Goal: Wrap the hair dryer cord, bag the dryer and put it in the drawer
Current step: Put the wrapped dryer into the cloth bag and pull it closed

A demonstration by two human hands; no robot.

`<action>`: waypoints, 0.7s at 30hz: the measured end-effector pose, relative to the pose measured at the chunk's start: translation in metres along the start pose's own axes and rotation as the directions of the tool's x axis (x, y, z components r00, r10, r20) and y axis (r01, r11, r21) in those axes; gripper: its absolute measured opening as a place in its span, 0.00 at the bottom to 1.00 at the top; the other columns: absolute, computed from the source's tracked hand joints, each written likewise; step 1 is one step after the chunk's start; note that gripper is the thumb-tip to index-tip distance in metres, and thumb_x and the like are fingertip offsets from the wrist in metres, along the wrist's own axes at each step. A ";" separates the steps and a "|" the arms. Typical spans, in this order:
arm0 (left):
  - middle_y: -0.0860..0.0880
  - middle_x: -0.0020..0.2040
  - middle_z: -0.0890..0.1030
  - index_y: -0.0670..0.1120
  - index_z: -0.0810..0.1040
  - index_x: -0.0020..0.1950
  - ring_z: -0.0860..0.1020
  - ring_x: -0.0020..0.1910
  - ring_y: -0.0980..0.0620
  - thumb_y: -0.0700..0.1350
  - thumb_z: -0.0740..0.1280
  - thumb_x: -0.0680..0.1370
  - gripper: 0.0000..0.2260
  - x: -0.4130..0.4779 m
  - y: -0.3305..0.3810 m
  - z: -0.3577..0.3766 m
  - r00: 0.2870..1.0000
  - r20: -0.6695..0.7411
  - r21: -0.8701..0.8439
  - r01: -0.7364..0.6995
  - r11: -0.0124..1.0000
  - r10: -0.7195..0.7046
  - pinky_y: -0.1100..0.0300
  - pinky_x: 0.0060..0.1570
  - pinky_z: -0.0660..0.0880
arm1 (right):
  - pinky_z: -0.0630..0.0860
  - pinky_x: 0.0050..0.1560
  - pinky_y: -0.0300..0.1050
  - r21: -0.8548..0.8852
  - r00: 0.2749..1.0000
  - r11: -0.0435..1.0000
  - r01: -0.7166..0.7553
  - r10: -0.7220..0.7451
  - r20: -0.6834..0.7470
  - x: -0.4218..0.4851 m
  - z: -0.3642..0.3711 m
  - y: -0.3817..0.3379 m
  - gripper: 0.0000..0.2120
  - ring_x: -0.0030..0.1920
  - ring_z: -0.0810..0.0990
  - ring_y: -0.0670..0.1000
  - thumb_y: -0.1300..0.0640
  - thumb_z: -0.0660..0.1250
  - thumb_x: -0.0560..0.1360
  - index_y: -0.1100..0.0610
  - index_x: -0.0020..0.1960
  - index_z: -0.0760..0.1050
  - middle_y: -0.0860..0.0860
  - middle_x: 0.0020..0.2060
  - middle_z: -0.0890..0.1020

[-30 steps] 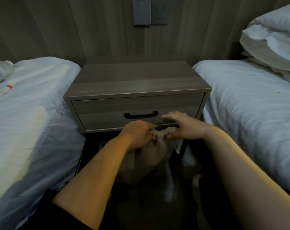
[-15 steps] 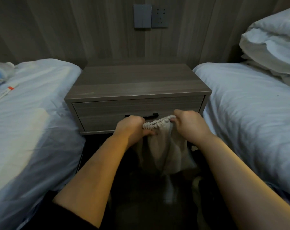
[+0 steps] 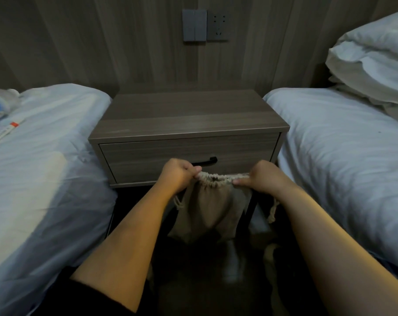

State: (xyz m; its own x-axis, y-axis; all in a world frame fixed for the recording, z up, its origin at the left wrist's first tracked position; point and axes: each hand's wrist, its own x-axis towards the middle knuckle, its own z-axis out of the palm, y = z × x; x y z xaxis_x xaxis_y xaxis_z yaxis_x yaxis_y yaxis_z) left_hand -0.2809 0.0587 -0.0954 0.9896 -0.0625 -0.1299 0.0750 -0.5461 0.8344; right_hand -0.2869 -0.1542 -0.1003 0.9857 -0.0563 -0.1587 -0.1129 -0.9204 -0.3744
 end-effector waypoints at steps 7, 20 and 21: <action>0.51 0.21 0.68 0.42 0.70 0.34 0.66 0.18 0.57 0.42 0.58 0.81 0.15 0.018 -0.016 0.001 0.968 0.103 -0.575 0.246 0.780 -0.229 0.67 0.20 0.61 | 0.53 0.19 0.33 0.843 0.970 0.491 -0.219 0.017 0.242 0.005 0.006 -0.001 0.17 0.16 0.58 0.44 0.58 0.56 0.80 0.59 0.33 0.69 0.46 0.16 0.63; 0.52 0.15 0.65 0.43 0.66 0.35 0.64 0.13 0.58 0.42 0.53 0.82 0.15 0.031 -0.021 -0.011 0.933 0.116 -0.890 0.250 0.381 -0.340 0.71 0.15 0.59 | 0.57 0.17 0.34 0.996 0.966 -0.048 0.071 0.254 -0.057 0.019 0.001 0.002 0.18 0.16 0.59 0.42 0.62 0.55 0.79 0.56 0.30 0.64 0.48 0.18 0.65; 0.53 0.16 0.66 0.43 0.68 0.35 0.66 0.14 0.58 0.41 0.55 0.81 0.15 0.030 -0.020 -0.010 0.939 0.096 -0.832 0.258 0.491 -0.331 0.70 0.15 0.61 | 0.59 0.18 0.34 0.991 0.965 0.009 0.137 0.223 -0.136 0.017 -0.002 0.000 0.18 0.17 0.61 0.42 0.64 0.56 0.78 0.57 0.30 0.66 0.48 0.21 0.66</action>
State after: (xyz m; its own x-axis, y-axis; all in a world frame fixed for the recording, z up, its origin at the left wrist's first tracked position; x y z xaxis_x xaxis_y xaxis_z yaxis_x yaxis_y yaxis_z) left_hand -0.2512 0.0761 -0.1112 0.8923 0.0414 -0.4496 0.3950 0.4107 0.8218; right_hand -0.2696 -0.1559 -0.1007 0.9433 -0.3121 -0.1127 0.0104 0.3673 -0.9300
